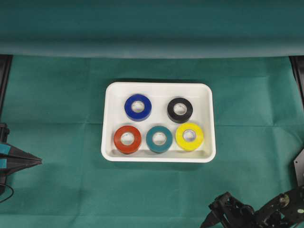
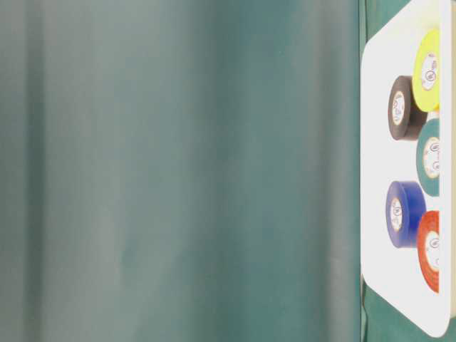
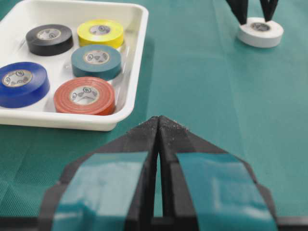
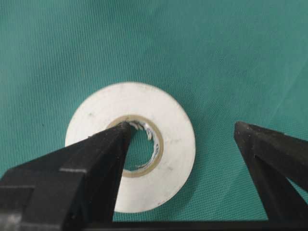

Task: Put the tape into the white case with the right arm.
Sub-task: 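Move the right gripper to the white tape roll and grip it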

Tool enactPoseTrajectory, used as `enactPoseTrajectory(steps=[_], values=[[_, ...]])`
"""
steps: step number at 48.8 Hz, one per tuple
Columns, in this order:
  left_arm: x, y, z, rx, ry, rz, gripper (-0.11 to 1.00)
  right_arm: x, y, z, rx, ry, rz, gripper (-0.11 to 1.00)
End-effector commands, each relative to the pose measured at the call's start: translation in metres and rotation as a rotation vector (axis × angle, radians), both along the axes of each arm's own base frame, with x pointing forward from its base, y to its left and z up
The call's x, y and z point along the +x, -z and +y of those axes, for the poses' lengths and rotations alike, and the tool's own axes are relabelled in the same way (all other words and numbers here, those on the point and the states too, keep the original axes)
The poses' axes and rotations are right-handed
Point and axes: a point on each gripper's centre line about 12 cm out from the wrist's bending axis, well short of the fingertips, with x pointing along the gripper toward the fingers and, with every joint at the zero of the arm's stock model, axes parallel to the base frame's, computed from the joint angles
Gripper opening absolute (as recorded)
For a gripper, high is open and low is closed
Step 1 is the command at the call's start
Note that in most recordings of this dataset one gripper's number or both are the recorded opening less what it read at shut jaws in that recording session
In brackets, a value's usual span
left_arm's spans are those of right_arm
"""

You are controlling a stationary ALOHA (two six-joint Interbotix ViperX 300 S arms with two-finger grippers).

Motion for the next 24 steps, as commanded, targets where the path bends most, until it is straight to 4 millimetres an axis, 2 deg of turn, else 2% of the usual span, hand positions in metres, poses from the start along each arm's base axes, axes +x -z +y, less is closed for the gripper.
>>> enactPoseTrajectory(steps=[1,14,24], values=[[0.001,-0.005,0.0,-0.002,-0.002,-0.015,0.0,0.006,-0.002,0.003,0.003,-0.004,-0.009,0.64],[0.001,-0.005,0.0,-0.002,-0.002,-0.015,0.0,0.012,0.015,0.004,-0.031,0.005,0.042,0.64],[0.001,-0.005,0.0,-0.001,-0.002,-0.015,0.0,0.013,0.018,0.005,-0.037,0.004,0.049,0.63]])
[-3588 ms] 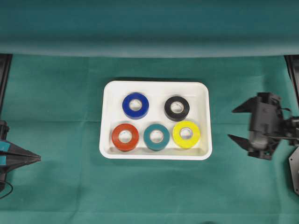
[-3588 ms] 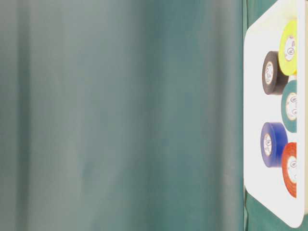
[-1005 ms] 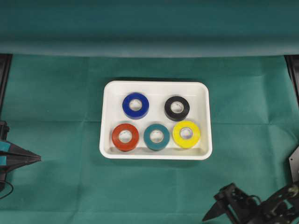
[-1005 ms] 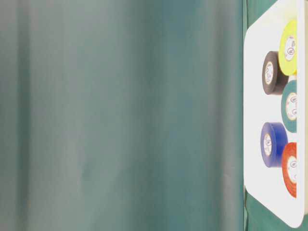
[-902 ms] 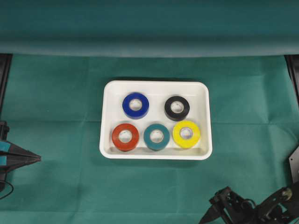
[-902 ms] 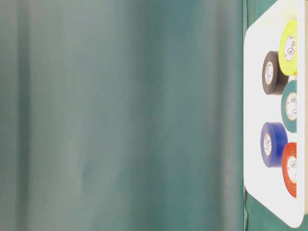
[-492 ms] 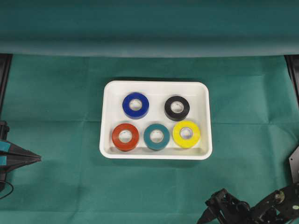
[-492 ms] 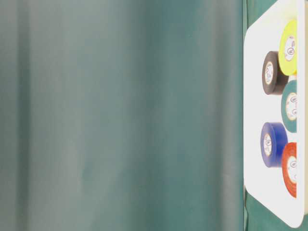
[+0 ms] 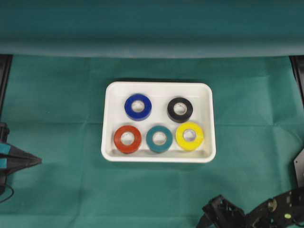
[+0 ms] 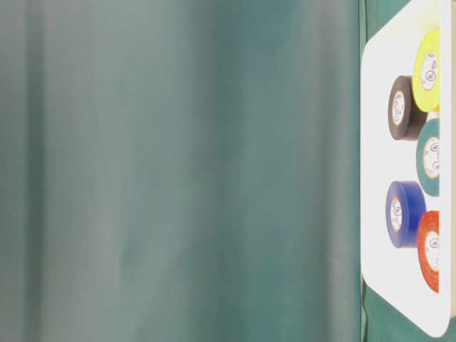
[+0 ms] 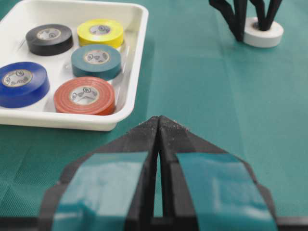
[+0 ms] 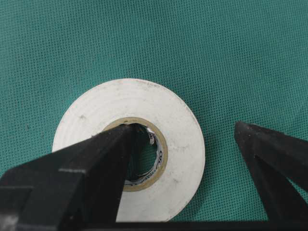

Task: Put the tape into the white case with the right arm.
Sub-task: 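Move the right gripper to the white tape roll and grip it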

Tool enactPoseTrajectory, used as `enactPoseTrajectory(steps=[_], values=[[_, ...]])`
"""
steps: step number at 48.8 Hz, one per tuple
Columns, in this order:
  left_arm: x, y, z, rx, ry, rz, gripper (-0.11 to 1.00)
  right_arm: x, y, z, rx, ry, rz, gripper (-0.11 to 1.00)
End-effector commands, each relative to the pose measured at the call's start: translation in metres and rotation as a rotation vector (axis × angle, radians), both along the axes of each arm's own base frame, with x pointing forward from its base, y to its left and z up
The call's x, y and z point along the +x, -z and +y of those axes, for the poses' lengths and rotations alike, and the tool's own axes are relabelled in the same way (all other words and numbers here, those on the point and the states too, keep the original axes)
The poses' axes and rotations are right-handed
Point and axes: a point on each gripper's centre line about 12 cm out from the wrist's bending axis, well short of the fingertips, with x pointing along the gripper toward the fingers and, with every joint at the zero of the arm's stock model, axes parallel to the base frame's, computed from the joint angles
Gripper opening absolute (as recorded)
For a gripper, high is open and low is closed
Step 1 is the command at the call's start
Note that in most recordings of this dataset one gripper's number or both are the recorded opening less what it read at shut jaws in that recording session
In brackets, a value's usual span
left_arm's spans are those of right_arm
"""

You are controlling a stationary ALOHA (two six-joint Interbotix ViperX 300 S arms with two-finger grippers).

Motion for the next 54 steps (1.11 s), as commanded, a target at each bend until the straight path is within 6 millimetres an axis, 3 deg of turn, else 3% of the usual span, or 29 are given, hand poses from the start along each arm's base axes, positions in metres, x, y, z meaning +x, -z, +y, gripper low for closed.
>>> enactPoseTrajectory(steps=[1,4,9,14,34,54], values=[[0.002,-0.006,0.0,-0.002,-0.002,-0.017,0.0,0.003,-0.003,0.003,0.0,-0.009,-0.012,0.62],[0.002,-0.006,0.0,-0.002,-0.002,-0.015,0.0,0.003,-0.003,0.003,-0.001,-0.01,-0.013,0.57],[0.002,-0.006,0.0,-0.002,-0.002,-0.017,0.0,0.003,-0.003,0.003,0.001,-0.008,-0.012,0.26],[0.002,-0.006,0.0,-0.002,-0.002,-0.017,0.0,0.003,-0.004,0.003,0.007,-0.009,-0.016,0.06],[0.002,-0.006,0.0,-0.002,-0.002,-0.017,0.0,0.007,-0.01,0.004,0.009,-0.007,-0.034,0.06],[0.002,-0.006,0.0,-0.002,-0.002,-0.017,0.0,0.024,-0.051,0.001,-0.02,0.047,-0.114,0.02]])
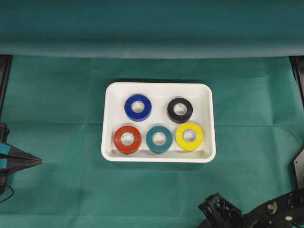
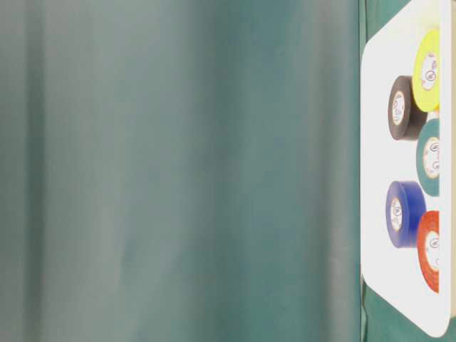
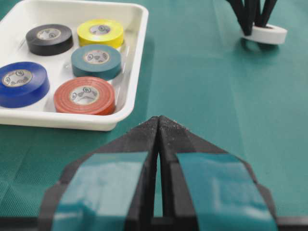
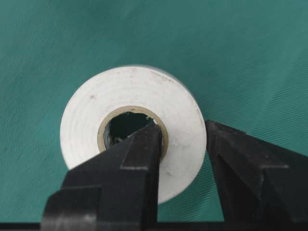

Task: Put the tape into the white case with the right arm.
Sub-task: 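Move the right gripper to the white tape roll and grip it, then carry the white tape roll into the tray between blue and black rolls, release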

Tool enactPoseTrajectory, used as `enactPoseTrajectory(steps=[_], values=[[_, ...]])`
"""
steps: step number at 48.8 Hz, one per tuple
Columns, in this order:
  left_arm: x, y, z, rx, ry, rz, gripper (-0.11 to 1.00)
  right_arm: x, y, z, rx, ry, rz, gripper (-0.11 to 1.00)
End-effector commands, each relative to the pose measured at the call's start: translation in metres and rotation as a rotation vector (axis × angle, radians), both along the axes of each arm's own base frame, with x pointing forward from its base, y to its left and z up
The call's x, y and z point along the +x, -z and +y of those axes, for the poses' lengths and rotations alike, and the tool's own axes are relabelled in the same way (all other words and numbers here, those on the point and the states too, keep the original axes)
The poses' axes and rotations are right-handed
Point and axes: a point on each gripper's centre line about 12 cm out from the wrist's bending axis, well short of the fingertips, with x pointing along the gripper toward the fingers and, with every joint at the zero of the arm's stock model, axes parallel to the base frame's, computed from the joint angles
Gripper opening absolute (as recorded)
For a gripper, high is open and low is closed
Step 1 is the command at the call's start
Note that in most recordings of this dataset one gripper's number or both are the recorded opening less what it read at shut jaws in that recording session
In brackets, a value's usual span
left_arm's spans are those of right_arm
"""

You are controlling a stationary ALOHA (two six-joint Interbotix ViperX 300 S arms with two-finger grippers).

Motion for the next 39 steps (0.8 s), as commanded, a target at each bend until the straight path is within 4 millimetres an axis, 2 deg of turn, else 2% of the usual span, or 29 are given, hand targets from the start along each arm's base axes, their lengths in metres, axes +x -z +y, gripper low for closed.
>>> enactPoseTrajectory(steps=[1,8,26,32,39], values=[[0.001,-0.005,0.0,-0.001,-0.002,-0.014,0.0,0.009,-0.028,0.002,0.019,0.012,-0.071,0.02],[0.001,-0.005,0.0,-0.002,-0.002,-0.015,0.0,0.012,-0.041,0.001,0.023,0.019,-0.102,0.02],[0.001,-0.005,0.0,-0.002,-0.002,-0.015,0.0,0.015,-0.046,0.0,0.01,0.025,-0.111,0.02],[0.001,-0.005,0.0,-0.001,-0.002,-0.015,0.0,0.022,-0.051,-0.012,-0.038,0.058,-0.112,0.02],[0.001,-0.005,0.0,-0.002,-0.002,-0.015,0.0,0.031,-0.053,-0.039,-0.082,0.135,-0.109,0.02]])
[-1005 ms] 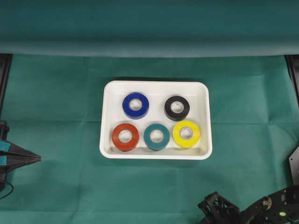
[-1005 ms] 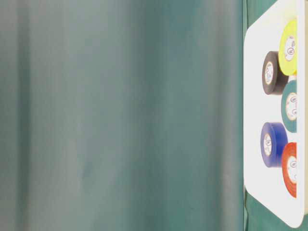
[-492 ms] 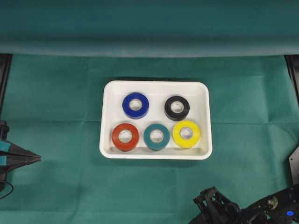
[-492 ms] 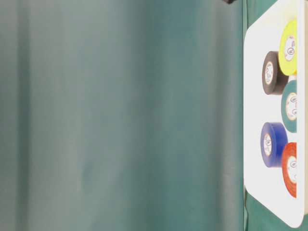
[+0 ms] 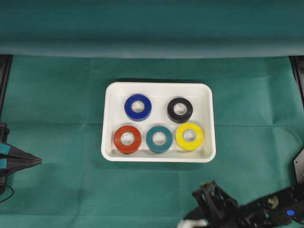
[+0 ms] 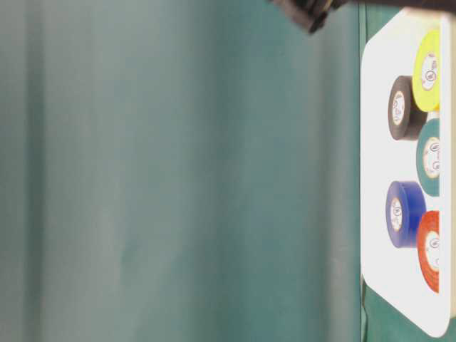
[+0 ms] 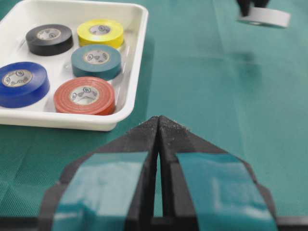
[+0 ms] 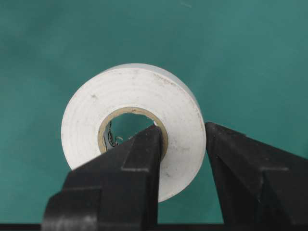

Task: Put the tape into the white case with the right arm.
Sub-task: 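Carry the white tape roll into the tray between blue and black rolls, release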

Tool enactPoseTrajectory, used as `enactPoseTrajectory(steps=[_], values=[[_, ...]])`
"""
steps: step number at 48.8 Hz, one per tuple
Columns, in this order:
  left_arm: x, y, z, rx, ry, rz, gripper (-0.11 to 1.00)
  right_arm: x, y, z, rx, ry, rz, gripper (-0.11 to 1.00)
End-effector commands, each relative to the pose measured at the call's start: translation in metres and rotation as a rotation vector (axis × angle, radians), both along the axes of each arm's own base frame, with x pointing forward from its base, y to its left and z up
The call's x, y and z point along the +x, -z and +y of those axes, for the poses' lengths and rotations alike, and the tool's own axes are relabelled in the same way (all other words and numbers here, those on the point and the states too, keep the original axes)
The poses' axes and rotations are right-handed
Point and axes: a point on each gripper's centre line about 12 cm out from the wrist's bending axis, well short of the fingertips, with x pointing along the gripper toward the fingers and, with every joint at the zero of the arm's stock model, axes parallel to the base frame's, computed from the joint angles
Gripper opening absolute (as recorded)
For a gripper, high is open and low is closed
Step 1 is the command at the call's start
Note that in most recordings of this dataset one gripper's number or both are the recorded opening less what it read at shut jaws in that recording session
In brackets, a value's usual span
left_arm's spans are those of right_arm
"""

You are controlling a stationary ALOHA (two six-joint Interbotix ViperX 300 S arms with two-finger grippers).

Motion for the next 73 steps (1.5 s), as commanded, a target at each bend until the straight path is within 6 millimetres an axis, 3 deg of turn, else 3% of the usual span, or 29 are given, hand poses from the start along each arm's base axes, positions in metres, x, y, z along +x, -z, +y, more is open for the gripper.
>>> enactPoseTrajectory(steps=[1,29,50,59,73], values=[[0.001,-0.005,0.0,-0.002,-0.002,-0.015,0.0,0.011,-0.019,-0.015,0.0,0.046,-0.052,0.02],[0.001,-0.006,0.0,-0.002,-0.002,-0.017,0.0,0.032,-0.03,-0.153,-0.004,0.309,-0.169,0.02],[0.001,-0.005,0.0,-0.003,-0.002,-0.014,0.0,0.04,-0.017,-0.245,0.018,0.471,-0.214,0.02],[0.001,-0.005,0.0,-0.002,-0.002,-0.015,0.0,0.046,-0.009,-0.271,0.014,0.522,-0.206,0.02],[0.001,-0.005,0.0,-0.001,-0.002,-0.015,0.0,0.048,-0.008,-0.275,0.015,0.531,-0.205,0.02]])
